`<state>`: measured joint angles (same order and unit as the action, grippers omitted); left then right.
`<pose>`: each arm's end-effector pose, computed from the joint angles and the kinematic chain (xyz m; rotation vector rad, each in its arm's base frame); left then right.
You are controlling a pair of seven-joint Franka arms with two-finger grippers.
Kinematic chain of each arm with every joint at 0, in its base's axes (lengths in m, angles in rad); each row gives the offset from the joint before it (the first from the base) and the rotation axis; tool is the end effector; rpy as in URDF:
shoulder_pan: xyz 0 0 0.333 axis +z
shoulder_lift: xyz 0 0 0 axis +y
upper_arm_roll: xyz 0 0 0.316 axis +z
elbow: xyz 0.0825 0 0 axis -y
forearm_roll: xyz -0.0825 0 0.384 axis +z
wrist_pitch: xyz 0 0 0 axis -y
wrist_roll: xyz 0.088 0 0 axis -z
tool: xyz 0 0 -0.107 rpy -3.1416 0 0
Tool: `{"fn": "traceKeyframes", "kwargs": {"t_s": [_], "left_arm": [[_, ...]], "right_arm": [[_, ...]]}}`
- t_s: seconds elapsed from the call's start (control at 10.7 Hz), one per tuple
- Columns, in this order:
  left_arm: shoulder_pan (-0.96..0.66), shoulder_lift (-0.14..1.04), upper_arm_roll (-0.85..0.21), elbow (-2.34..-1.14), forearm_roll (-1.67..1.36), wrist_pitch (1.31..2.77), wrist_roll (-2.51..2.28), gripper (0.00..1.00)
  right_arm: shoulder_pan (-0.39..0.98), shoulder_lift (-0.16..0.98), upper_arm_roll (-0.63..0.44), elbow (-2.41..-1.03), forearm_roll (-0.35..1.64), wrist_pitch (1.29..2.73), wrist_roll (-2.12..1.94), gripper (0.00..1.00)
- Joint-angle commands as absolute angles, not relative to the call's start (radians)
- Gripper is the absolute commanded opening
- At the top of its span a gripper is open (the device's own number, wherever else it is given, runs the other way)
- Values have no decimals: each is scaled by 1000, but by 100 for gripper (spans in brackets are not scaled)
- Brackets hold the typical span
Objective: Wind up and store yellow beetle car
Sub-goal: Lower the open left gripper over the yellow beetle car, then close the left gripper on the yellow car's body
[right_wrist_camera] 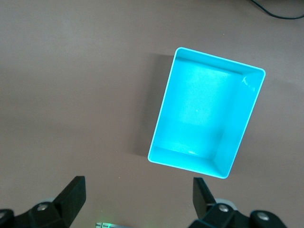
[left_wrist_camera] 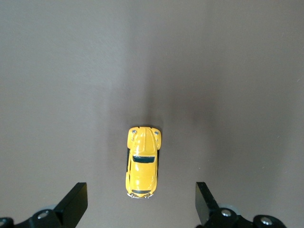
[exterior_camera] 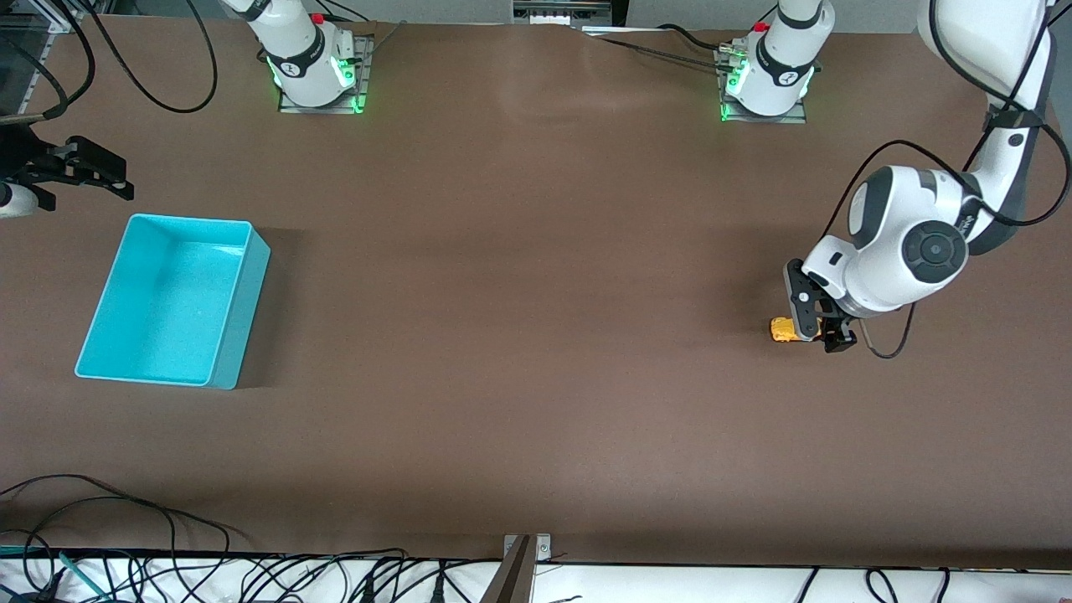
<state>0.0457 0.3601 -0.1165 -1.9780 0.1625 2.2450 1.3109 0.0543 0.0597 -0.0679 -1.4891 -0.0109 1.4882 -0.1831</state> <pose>0.5992 -0.0356 0.2792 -2.3017 2.1088 0.1863 0.5646 -0.0077 0.6224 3.1200 0.2642 -0.0965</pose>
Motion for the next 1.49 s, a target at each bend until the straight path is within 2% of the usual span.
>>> {"fn": "traceKeyframes", "kwargs": {"t_s": [0.0, 0.28, 0.65, 0.75, 1.03, 1.12, 1.4], "left_arm": [[97, 429, -121, -1997, 189, 2366, 1446, 100], [121, 518, -121, -1999, 189, 2483, 1460, 100], [129, 529, -124, -2022, 172, 2493, 1459, 100], [129, 526, -127, -2025, 173, 2490, 1463, 83], [129, 509, -138, -2025, 173, 2453, 1465, 15], [129, 505, -138, -2025, 173, 2436, 1463, 5], [129, 505, -138, -2020, 173, 2436, 1462, 5]], "right_arm": [[52, 57, -67, -1488, -14, 1486, -198, 100], [52, 57, -69, -1486, -14, 1486, -198, 100], [52, 55, -71, -1486, -14, 1482, -198, 100], [52, 55, -71, -1486, -14, 1482, -198, 100], [52, 55, -71, -1486, -14, 1488, -198, 100], [52, 55, -71, -1486, -15, 1486, -198, 100], [52, 55, -71, -1488, -14, 1483, -198, 100]]}}
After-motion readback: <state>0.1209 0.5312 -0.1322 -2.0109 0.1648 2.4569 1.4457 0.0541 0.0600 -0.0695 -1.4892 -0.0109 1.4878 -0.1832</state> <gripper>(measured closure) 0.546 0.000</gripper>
